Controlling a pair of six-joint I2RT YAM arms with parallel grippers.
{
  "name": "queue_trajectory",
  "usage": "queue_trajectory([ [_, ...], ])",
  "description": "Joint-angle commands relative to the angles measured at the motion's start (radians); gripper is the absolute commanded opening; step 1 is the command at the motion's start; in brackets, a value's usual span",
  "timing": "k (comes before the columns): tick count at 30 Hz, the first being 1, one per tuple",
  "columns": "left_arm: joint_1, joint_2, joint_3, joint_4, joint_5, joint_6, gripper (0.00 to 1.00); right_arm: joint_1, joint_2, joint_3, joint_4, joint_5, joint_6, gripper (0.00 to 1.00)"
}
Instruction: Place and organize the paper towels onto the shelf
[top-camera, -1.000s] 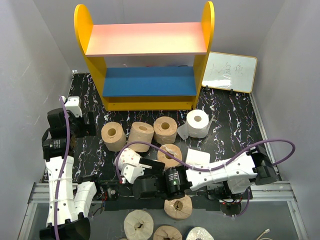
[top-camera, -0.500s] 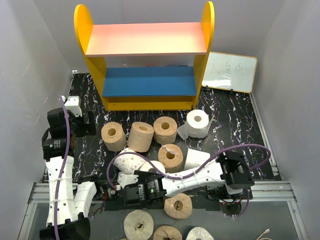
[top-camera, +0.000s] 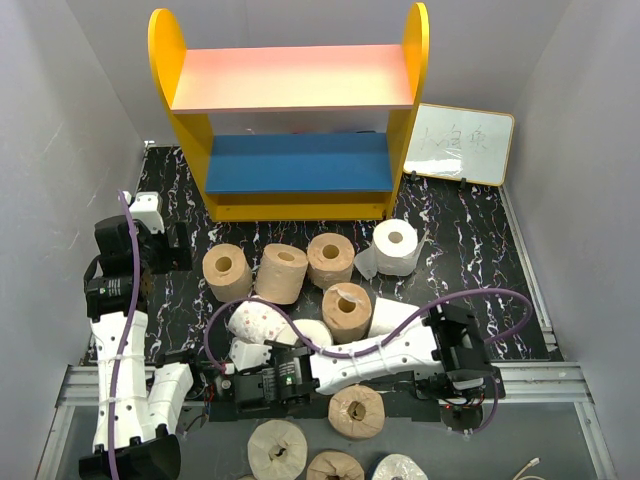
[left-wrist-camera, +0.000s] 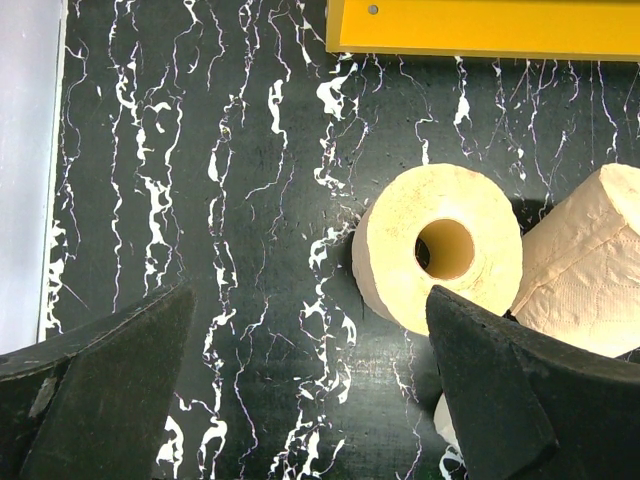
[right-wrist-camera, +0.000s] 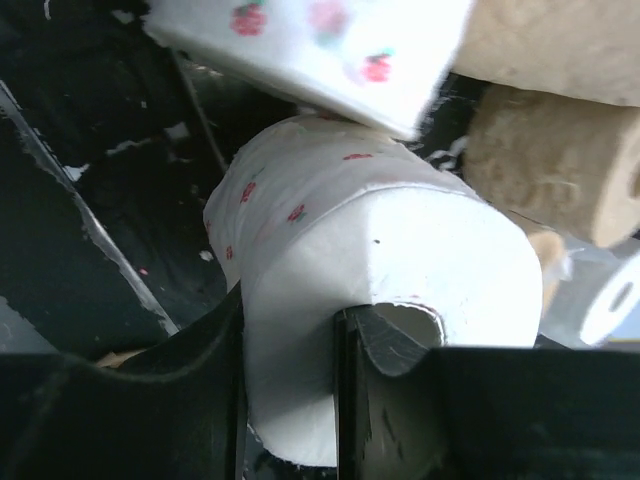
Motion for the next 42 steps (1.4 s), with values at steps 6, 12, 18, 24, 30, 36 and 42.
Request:
queue_trajectory([
  [6,0.006,0.009,-0.004,0.009,0.006,-0.003,0.99,0.061,-0.165,0.384,-0.277,0.179,0.027,0.00],
  [12,0.006,0.015,-0.004,0.008,0.008,-0.001,0.99,0.003,-0.295,0.337,-0.184,0.454,-0.031,0.00],
  [18,0.005,0.021,-0.005,0.008,0.017,0.001,0.99,-0.450,-0.411,0.224,0.125,0.343,-0.214,0.00],
  [24,0.007,-0.007,-0.010,0.014,0.022,0.004,0.99,-0.785,-0.391,0.169,0.392,0.158,-0.405,0.00],
  [30,0.006,-0.029,-0.011,0.016,0.028,0.005,0.99,-0.856,-0.313,0.108,0.661,0.045,-0.596,0.00],
  [36,0.006,-0.048,-0.012,0.016,0.032,0.007,0.99,-0.948,-0.218,0.164,0.715,-0.035,-0.599,0.00],
  [42,0.006,-0.065,-0.015,0.020,0.035,0.009,0.99,-1.000,-0.165,0.179,0.796,-0.024,-0.629,0.00],
])
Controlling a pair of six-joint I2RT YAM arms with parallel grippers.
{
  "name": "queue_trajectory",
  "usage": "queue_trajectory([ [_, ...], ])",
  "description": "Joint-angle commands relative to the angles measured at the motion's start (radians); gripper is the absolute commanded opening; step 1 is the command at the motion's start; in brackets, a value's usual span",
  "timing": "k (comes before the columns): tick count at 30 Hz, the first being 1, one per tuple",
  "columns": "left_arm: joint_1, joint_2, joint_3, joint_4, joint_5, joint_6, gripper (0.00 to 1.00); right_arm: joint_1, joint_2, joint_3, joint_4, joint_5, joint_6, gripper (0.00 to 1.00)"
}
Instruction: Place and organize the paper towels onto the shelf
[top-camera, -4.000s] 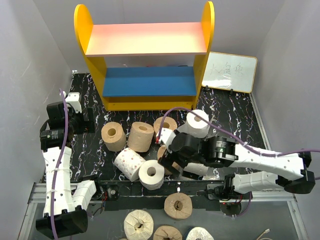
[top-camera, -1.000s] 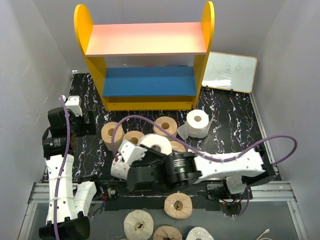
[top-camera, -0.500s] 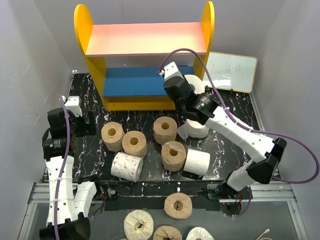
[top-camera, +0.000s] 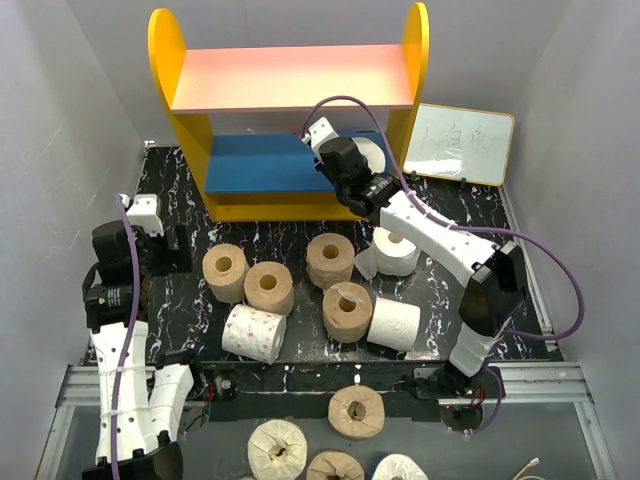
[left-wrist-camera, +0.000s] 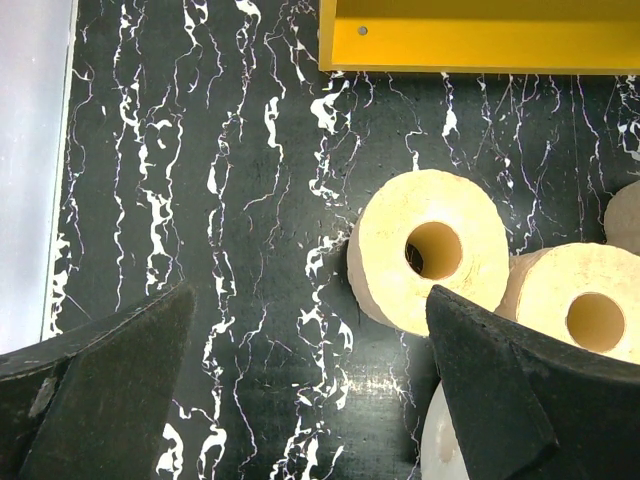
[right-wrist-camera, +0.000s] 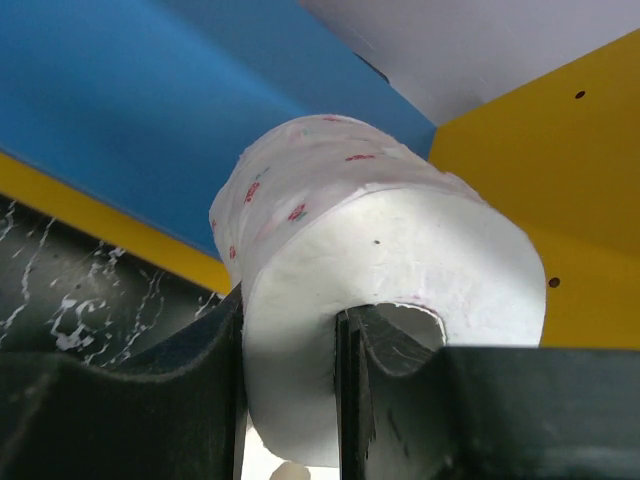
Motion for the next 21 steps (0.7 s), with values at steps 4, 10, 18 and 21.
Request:
queue_trajectory([
  [4,0.006,-0.026,-0.009,0.014,0.021,0.008,0.99,-0.043,0.016,0.069,0.207,0.023,-0.054,0.00],
  [10,0.006,-0.027,-0.009,0.013,0.021,0.008,0.99,-0.060,0.067,0.075,0.212,0.066,-0.057,0.00],
  [18,0.006,-0.021,-0.009,0.014,0.022,0.008,0.99,-0.073,0.056,0.015,0.243,0.135,-0.092,0.09],
  [21,0.006,-0.018,-0.009,0.013,0.024,0.009,0.99,-0.080,0.042,-0.012,0.257,0.150,-0.105,0.09],
])
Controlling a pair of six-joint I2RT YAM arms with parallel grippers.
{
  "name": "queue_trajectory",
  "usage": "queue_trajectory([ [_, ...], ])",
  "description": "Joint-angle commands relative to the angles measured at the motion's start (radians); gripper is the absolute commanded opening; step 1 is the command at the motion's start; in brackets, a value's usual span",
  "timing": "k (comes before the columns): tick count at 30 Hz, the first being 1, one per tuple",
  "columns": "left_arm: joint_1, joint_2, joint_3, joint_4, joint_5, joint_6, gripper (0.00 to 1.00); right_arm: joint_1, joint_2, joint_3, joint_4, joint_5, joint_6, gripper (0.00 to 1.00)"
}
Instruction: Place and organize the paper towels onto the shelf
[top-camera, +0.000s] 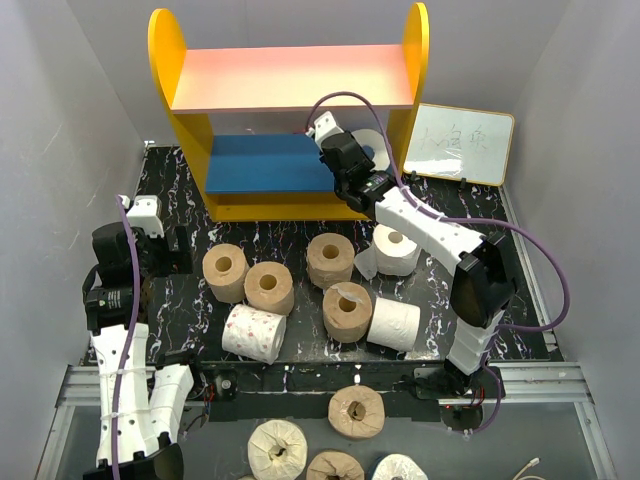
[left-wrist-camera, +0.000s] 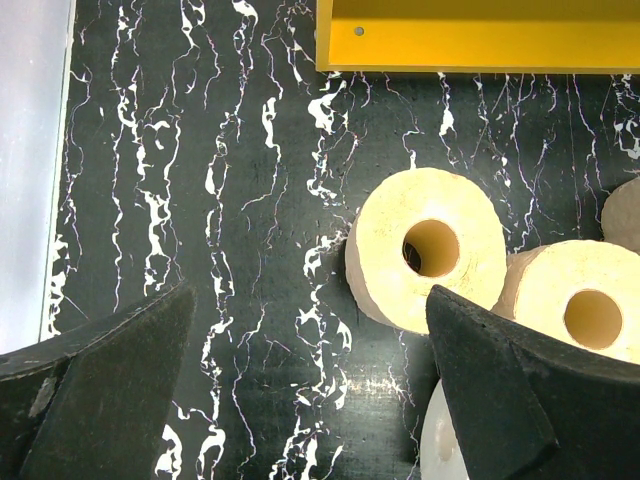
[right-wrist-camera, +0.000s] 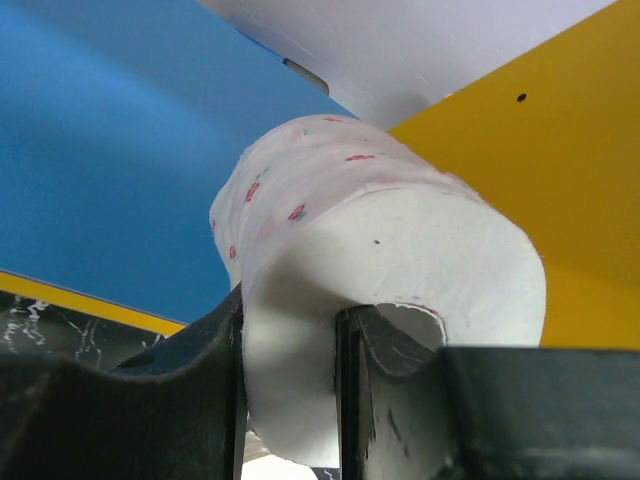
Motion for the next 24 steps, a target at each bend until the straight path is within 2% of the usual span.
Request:
queue_trajectory([
  [1,0.006,0.000,-0.002,0.012,0.017,0.007,0.99,-0.015,-0.046,-0.019,0.109,0.068,-0.041,0.09],
  [7,0.006,0.005,-0.002,0.012,0.015,0.005,0.99,-0.021,-0.047,-0.042,0.109,0.053,-0.041,0.13],
  [10,0.006,0.006,-0.002,0.013,0.015,0.005,0.99,-0.023,-0.081,-0.051,0.106,0.054,-0.039,0.18],
  [14,0.006,0.010,-0.002,0.013,0.015,0.005,0.99,-0.023,-0.094,-0.058,0.111,0.067,-0.034,0.33],
  [17,0.006,0.011,-0.002,0.012,0.015,0.007,0.99,-0.022,-0.110,-0.066,0.137,0.090,-0.038,0.50],
  [18,0.005,0.012,-0.002,0.013,0.015,0.006,0.99,-0.023,-0.118,-0.071,0.153,0.095,-0.047,0.59],
  [21,0.006,0.014,-0.002,0.012,0.015,0.006,0.99,-0.023,-0.142,-0.072,0.184,0.085,-0.070,0.66],
  [24,0.006,0.017,-0.002,0.013,0.014,0.005,0.99,-0.022,-0.150,-0.065,0.217,0.081,-0.094,0.67],
])
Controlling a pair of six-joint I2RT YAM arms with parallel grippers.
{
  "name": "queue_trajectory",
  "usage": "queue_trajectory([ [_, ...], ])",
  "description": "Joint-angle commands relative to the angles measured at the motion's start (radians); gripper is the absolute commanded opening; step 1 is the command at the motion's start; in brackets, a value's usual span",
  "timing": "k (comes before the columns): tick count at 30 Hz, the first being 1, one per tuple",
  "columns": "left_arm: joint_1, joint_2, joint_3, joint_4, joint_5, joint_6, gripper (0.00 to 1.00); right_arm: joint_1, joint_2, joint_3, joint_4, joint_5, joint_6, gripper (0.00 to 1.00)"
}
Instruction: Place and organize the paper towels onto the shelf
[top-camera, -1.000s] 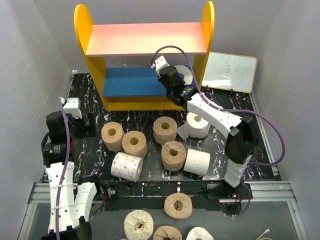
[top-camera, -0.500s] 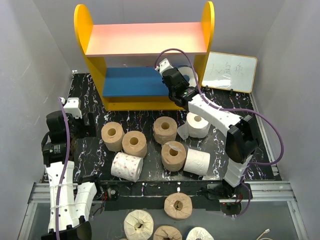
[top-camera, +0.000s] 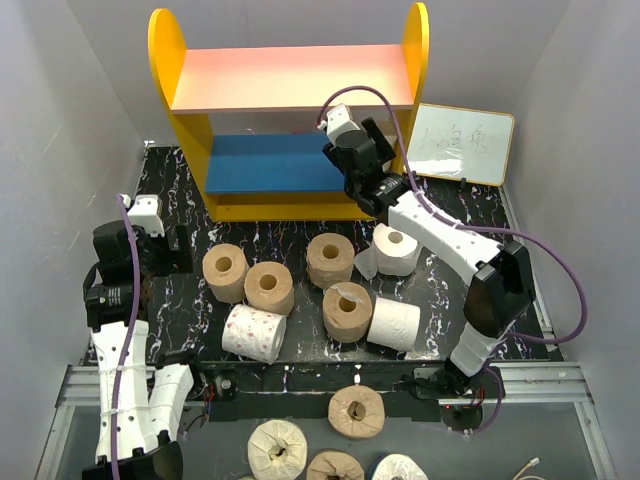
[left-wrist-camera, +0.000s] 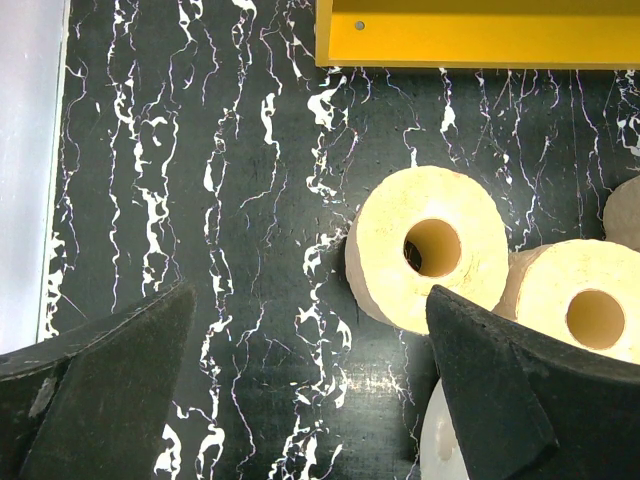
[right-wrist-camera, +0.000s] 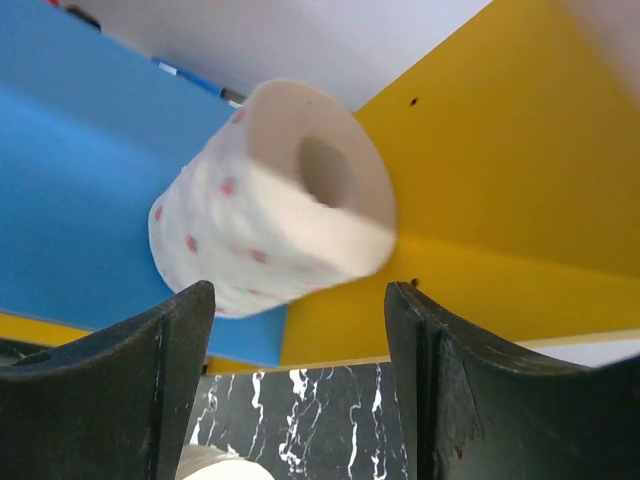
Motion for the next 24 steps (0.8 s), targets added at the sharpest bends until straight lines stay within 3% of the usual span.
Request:
queue_trajectory([
  [1,0.006,0.002,-0.002,0.012,0.013,0.005,0.99,-0.004,-0.070,0.015,0.139,0.020,-0.045,0.67],
  [5,0.006,0.002,-0.002,0.012,0.010,0.005,0.99,0.020,-0.119,0.025,0.137,0.009,0.012,0.72],
  [7,0.006,0.001,-0.001,0.012,0.010,0.006,0.99,0.074,-0.188,0.009,0.085,-0.055,0.105,0.96],
  [8,0.006,0.000,-0.001,0.013,0.010,0.005,0.99,0.093,-0.223,0.002,0.024,-0.132,0.190,0.98],
  [10,0.006,-0.002,-0.002,0.014,0.010,0.005,0.99,0.100,-0.291,-0.015,-0.116,-0.386,0.334,0.99],
  [13,0.006,0.004,-0.003,0.014,0.010,0.004,0.99,0.101,-0.351,-0.077,-0.227,-0.689,0.426,0.99],
  [19,0.006,0.022,-0.002,0.015,0.010,0.003,0.99,0.100,-0.475,-0.279,-0.125,-0.949,0.647,0.99],
  [22,0.006,0.019,-0.002,0.014,0.008,0.004,0.99,0.100,-0.514,-0.333,-0.132,-0.868,0.631,0.99],
  [24,0.006,0.018,-0.003,0.014,0.006,0.003,0.99,0.101,-0.496,-0.311,-0.233,-0.604,0.619,0.99],
])
